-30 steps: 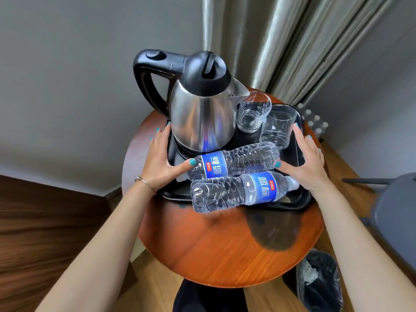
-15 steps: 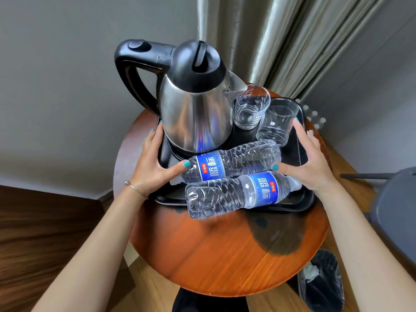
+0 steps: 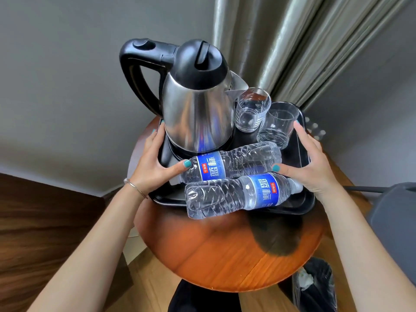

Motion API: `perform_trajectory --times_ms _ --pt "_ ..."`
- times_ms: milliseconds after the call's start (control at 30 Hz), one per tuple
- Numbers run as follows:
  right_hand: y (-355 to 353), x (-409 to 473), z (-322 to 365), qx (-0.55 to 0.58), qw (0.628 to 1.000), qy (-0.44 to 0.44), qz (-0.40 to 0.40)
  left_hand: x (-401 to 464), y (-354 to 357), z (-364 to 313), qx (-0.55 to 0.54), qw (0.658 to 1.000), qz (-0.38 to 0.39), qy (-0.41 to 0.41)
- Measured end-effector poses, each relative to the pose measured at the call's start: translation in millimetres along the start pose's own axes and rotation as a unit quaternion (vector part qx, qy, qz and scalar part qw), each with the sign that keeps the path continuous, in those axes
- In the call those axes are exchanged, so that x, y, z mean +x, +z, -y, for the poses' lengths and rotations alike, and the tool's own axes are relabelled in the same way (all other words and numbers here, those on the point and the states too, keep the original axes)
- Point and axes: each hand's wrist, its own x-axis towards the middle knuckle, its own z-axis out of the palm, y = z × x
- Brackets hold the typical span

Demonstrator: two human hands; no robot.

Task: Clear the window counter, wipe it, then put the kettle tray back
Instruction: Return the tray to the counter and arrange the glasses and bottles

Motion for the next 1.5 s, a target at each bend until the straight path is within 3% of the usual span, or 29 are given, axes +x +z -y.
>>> perform_trajectory --times_ms 667,967,1500 --pt "-30.8 0.4 185.4 0.005 0.986 -0.142 0.093 -86.4 -139.6 -118.6 -0.031 0.990 -0.137 -0.026" --pt "43.9 -56.9 274.7 0.021 0.971 -0.186 0.148 -180.9 -237.5 -111.4 -0.010 0.980 -0.197 -0.035" --pt "232.0 -195.8 397.2 0.051 0.945 -0.221 0.236 -389.4 -407.7 -31.6 -0.004 0.961 -0.268 -0.074"
